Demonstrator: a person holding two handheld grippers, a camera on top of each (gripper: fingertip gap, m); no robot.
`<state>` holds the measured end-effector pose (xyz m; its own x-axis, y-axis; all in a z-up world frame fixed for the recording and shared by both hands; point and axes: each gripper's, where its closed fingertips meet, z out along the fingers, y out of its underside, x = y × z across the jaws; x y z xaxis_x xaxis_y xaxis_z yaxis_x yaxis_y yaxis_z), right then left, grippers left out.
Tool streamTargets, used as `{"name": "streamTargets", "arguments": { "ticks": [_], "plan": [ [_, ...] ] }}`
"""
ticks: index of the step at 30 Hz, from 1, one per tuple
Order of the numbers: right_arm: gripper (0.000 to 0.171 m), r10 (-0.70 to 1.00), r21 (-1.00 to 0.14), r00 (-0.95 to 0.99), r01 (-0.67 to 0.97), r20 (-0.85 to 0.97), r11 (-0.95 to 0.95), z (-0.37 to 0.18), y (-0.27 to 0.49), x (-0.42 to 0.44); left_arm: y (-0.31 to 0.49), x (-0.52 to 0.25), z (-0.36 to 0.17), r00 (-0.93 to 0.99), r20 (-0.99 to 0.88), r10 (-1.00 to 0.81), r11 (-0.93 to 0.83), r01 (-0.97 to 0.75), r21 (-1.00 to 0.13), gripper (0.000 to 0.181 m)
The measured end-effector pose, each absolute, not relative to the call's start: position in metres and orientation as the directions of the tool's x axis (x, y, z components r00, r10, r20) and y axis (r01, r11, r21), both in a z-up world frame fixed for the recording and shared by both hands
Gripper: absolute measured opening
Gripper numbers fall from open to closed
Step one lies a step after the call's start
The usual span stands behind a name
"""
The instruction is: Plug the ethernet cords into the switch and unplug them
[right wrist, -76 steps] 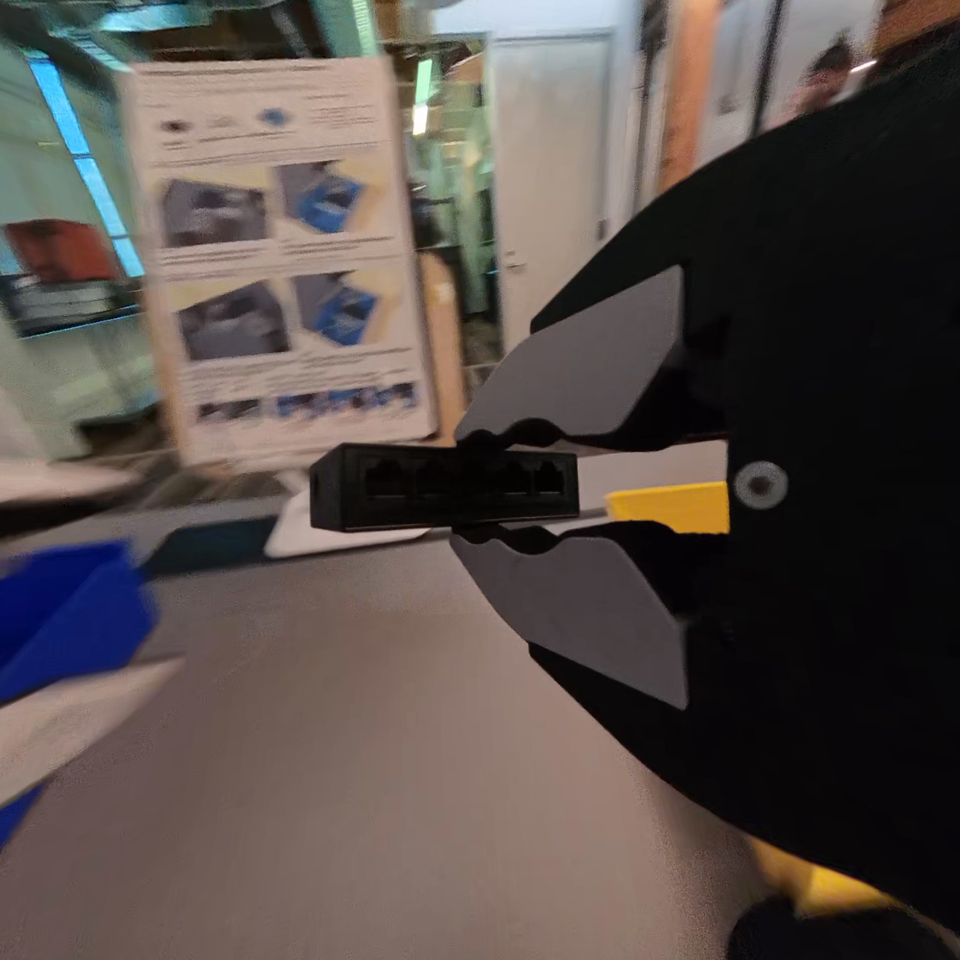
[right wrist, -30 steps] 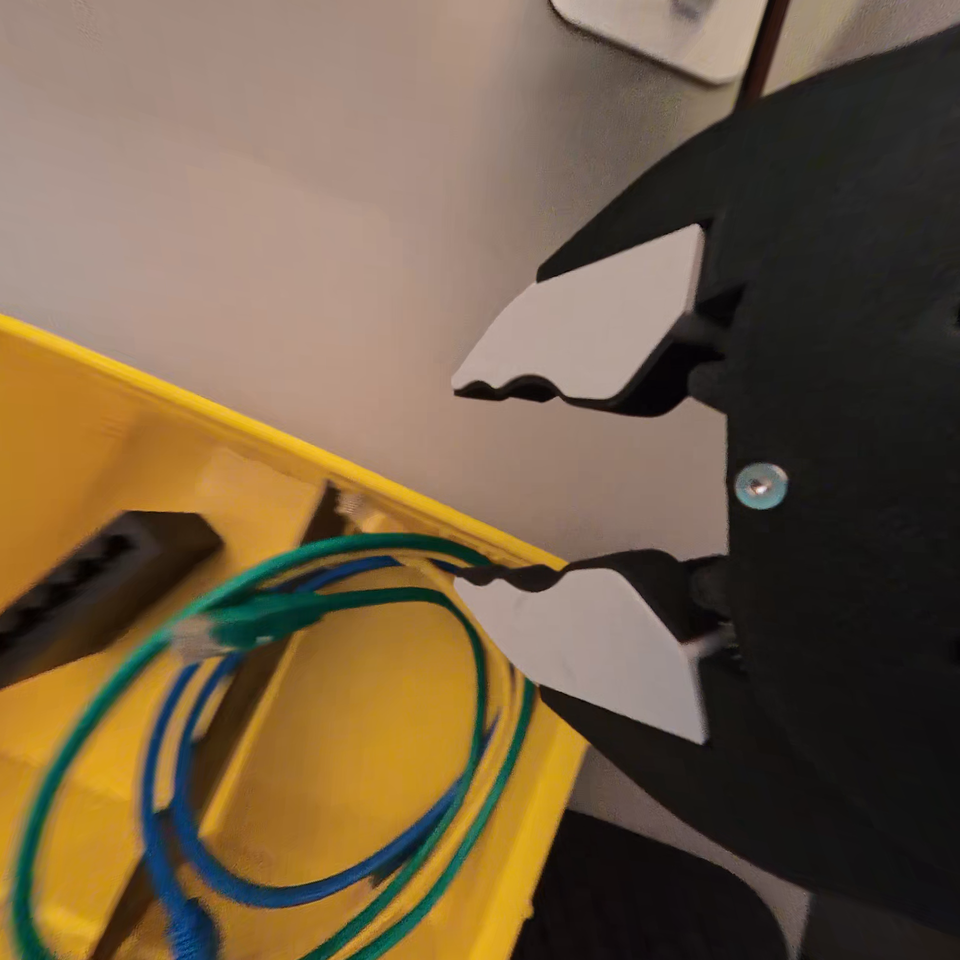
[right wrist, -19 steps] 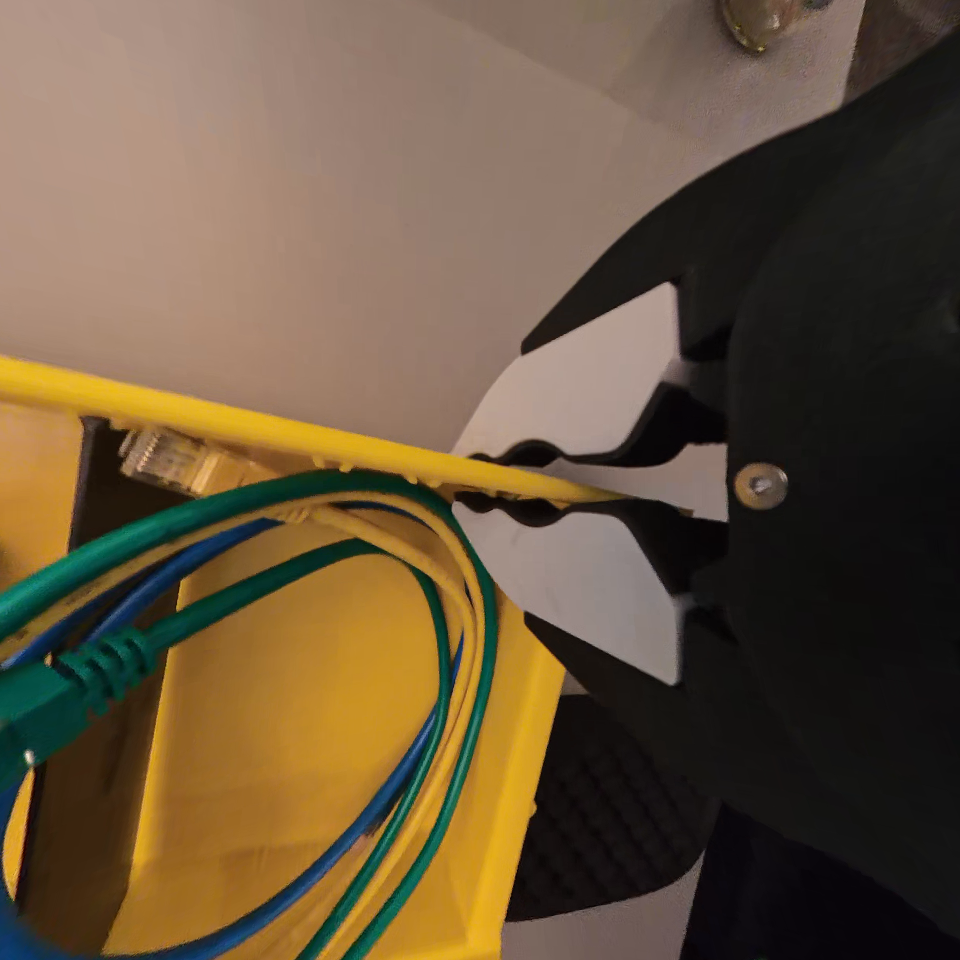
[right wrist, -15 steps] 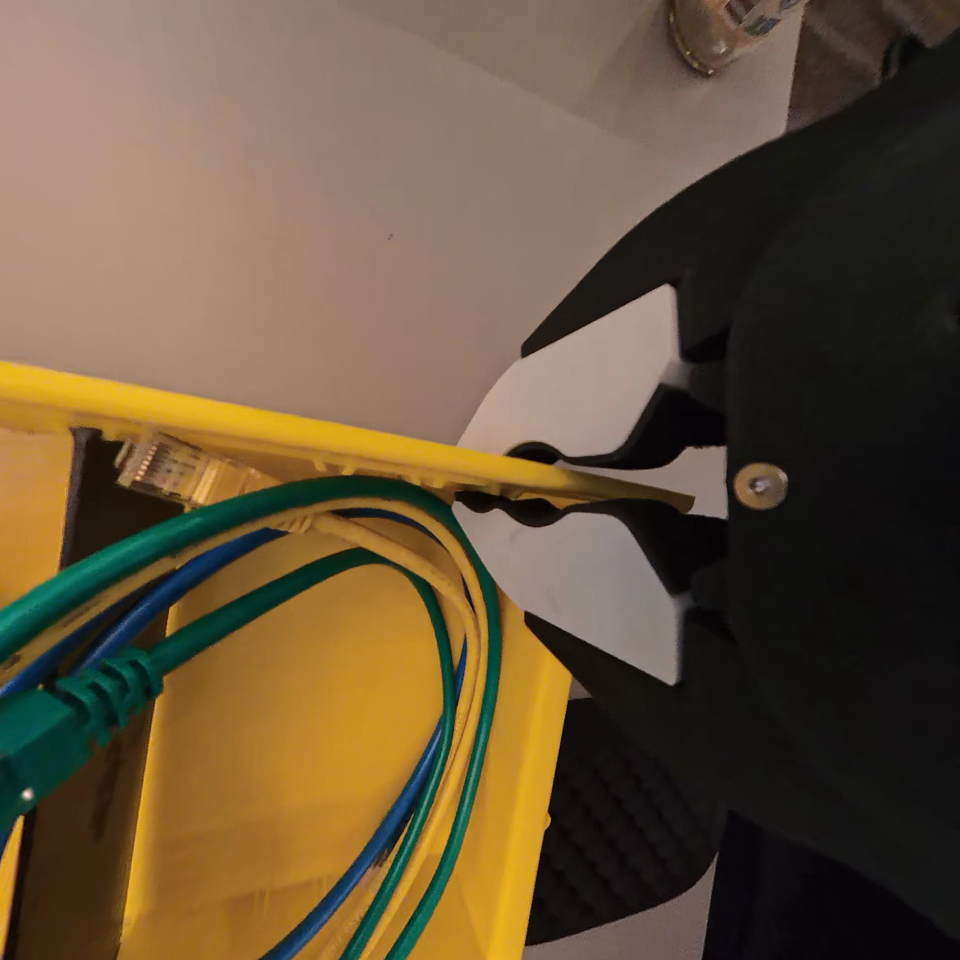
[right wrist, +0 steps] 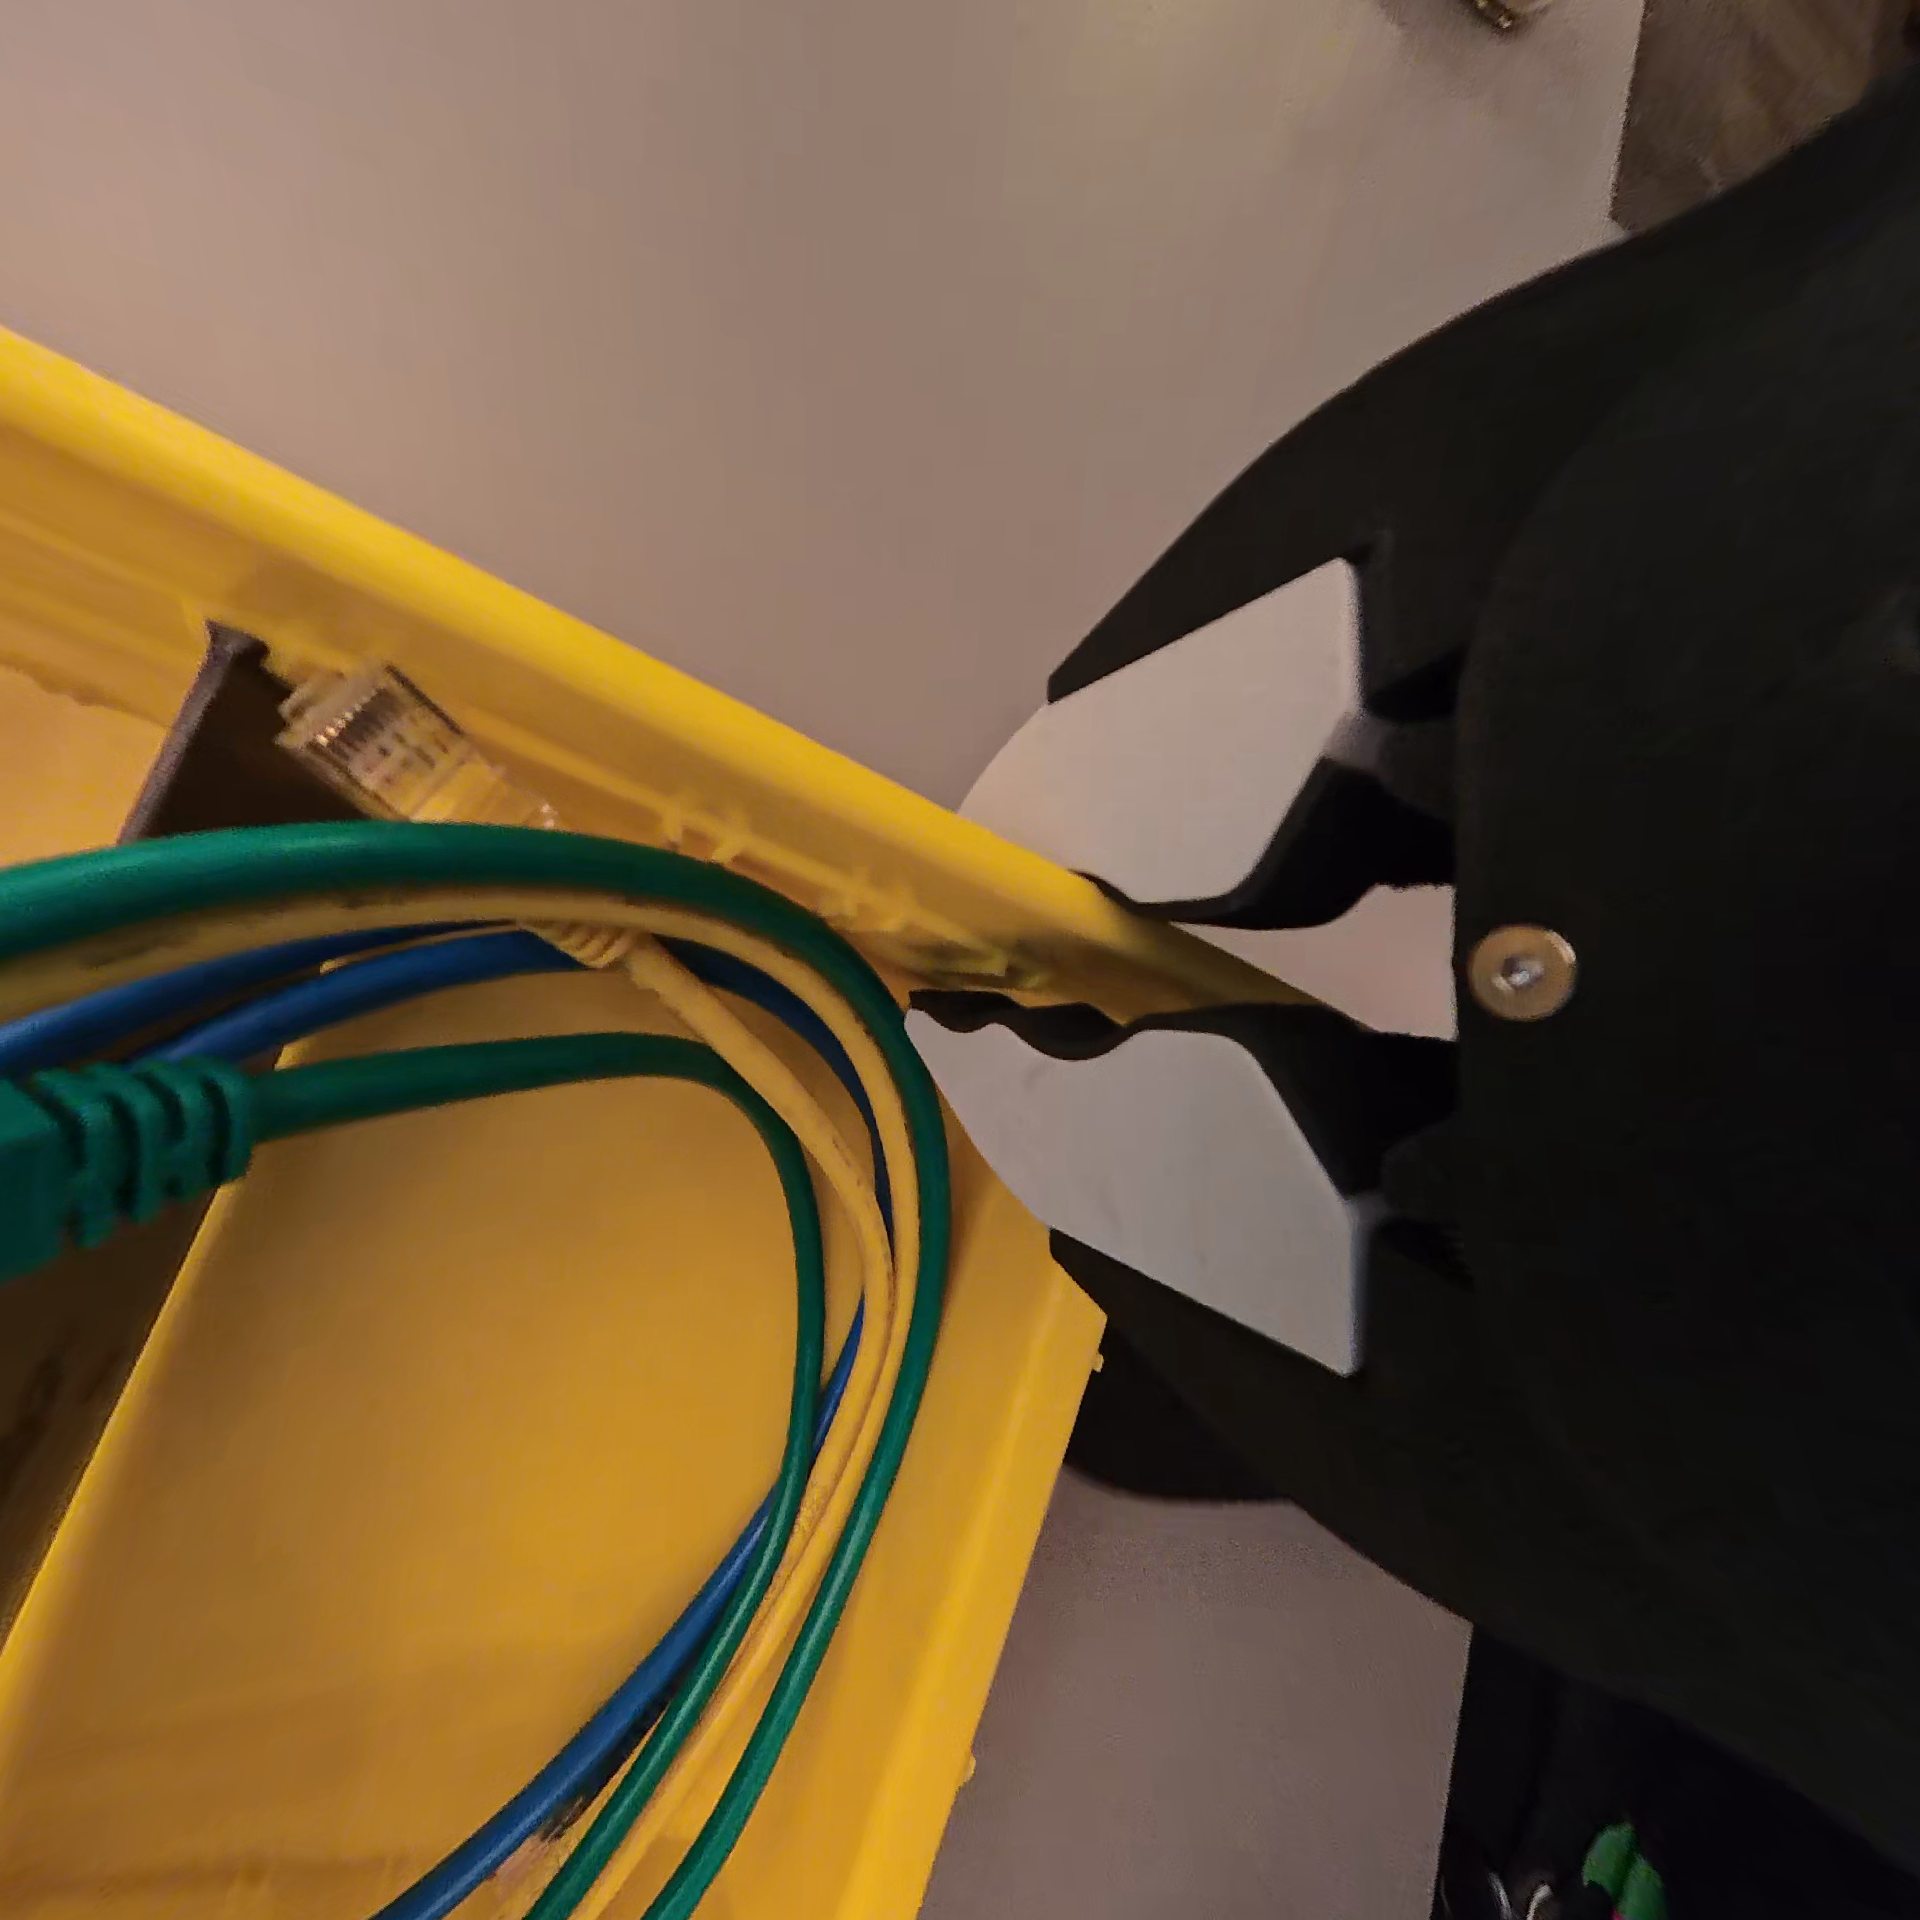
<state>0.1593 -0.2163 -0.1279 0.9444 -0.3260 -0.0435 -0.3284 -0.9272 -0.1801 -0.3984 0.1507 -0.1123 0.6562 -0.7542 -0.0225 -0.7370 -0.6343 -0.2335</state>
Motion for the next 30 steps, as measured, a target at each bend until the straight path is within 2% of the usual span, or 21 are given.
{"name": "streamTargets", "arguments": {
  "ticks": [1, 5, 9, 11, 14, 17, 19, 21, 23, 26, 30],
  "plan": [
    [0.011, -0.310, -0.188, 0.950, -0.313, -0.046, -0.931, -0.128, -0.208, 0.150, 0.148, -0.392, -0.112, 0.639, -0.032, -0.768, -0.619, -0.755, -0.218, 0.013],
    [0.012, -0.243, -0.194, 0.970, -0.244, -0.027, -0.950, -0.128, -0.178, 0.120, 0.132, -0.368, -0.113, 0.562, -0.078, -0.824, -0.547, -0.824, -0.148, 0.019],
    [0.019, -0.179, -0.185, 0.984, -0.174, 0.010, -0.967, -0.126, -0.160, 0.106, 0.111, -0.346, -0.114, 0.460, -0.097, -0.883, -0.454, -0.887, -0.081, 0.036],
    [0.024, -0.181, -0.220, 0.982, -0.167, 0.049, -0.961, -0.115, -0.152, 0.109, 0.103, -0.334, -0.114, 0.434, -0.083, -0.897, -0.429, -0.900, -0.072, 0.040],
    [0.037, -0.230, -0.368, 0.944, -0.131, 0.238, -0.920, -0.072, -0.137, 0.124, 0.098, -0.320, -0.114, 0.389, -0.096, -0.916, -0.384, -0.921, -0.065, 0.042],
    [0.056, -0.220, -0.594, 0.882, 0.080, 0.416, -0.801, -0.001, -0.101, 0.101, 0.085, -0.309, -0.113, 0.356, -0.048, -0.933, -0.353, -0.934, -0.059, 0.045],
    [0.058, -0.110, -0.764, 0.937, 0.198, 0.331, -0.614, 0.031, -0.059, 0.032, 0.075, -0.306, -0.109, 0.367, 0.010, -0.930, -0.367, -0.929, -0.051, 0.045],
    [0.063, 0.180, -0.846, 0.976, 0.196, 0.121, -0.495, 0.034, -0.031, -0.063, 0.071, -0.309, -0.103, 0.393, 0.025, -0.919, -0.393, -0.918, -0.048, 0.040],
    [0.069, 0.288, -0.794, 0.957, 0.158, -0.023, -0.587, 0.013, -0.011, -0.113, 0.069, -0.311, -0.094, 0.404, 0.016, -0.915, -0.404, -0.911, -0.077, 0.037],
    [0.067, 0.226, -0.600, 0.972, 0.220, 0.067, -0.769, -0.029, 0.023, -0.103, 0.070, -0.318, -0.074, 0.413, -0.029, -0.910, -0.405, -0.902, -0.152, 0.036],
    [0.064, 0.121, -0.421, 0.988, 0.069, -0.099, -0.904, -0.063, 0.039, -0.106, 0.068, -0.323, -0.049, 0.413, -0.077, -0.908, -0.381, -0.887, -0.259, 0.034]
  ]
}}
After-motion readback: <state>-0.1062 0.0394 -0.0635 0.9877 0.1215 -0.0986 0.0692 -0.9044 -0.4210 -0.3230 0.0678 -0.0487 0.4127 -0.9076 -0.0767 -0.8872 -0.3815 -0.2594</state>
